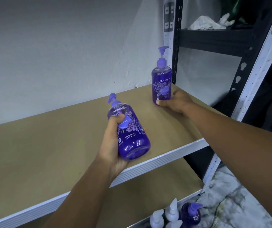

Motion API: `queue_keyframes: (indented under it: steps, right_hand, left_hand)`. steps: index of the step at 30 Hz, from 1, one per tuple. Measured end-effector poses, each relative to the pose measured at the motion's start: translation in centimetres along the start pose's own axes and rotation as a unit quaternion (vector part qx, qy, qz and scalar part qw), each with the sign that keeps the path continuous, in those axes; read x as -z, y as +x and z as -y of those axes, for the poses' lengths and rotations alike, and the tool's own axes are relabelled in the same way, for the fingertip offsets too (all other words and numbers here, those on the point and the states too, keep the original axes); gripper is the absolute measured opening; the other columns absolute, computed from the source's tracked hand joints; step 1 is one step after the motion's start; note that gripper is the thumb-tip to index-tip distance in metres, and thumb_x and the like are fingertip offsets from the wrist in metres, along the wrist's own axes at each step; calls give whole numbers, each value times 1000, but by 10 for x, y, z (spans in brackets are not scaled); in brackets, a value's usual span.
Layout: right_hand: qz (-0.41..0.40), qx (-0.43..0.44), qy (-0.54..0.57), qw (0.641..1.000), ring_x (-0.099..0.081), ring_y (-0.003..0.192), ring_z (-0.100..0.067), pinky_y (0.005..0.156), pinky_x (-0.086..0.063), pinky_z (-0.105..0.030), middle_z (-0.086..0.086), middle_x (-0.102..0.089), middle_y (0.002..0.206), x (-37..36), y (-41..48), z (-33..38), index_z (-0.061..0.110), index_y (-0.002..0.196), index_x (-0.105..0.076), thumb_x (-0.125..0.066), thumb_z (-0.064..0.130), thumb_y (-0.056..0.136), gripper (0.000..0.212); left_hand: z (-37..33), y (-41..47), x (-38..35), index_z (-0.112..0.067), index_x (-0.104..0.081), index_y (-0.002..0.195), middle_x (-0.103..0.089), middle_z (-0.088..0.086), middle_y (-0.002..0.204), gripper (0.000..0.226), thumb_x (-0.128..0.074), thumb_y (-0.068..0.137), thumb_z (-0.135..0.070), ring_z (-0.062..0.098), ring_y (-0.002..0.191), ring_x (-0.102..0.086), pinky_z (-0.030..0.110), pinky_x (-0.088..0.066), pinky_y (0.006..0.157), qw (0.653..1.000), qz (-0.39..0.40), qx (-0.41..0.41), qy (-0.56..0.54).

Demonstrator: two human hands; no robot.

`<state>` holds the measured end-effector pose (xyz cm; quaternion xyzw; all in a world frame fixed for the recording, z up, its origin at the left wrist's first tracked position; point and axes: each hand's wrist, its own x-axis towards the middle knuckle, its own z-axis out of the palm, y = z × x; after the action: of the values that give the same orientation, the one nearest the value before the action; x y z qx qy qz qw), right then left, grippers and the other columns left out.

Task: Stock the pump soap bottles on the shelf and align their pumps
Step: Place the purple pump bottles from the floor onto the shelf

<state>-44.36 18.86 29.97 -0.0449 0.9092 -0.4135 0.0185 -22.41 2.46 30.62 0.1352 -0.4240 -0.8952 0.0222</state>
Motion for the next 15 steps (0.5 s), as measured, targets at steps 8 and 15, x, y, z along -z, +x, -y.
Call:
queue_keyframes:
  steps: [8, 15]
  right_hand:
    - [-18, 95, -112, 989, -44, 133, -26, 106, -36, -35, -4, -47, 143, 17, -75, -32, 21, 130, -61, -57, 72, 82, 70]
    - [28, 76, -327, 941, -11, 151, -27, 120, -7, -48, 0, -17, 165, 18, -108, -42, 33, 154, -26, -17, 80, 87, 82]
  left_hand:
    - [3, -1, -2, -11, -61, 125, -72, 15, 99, 49, -66, 81, -33, 29, 88, -72, 43, -60, 72, 999, 6, -10, 41]
    - [7, -1, 0, -14, -54, 137, -69, 19, 116, 81, -79, 64, -38, 32, 88, -73, 48, -57, 71, 996, -27, -30, 78]
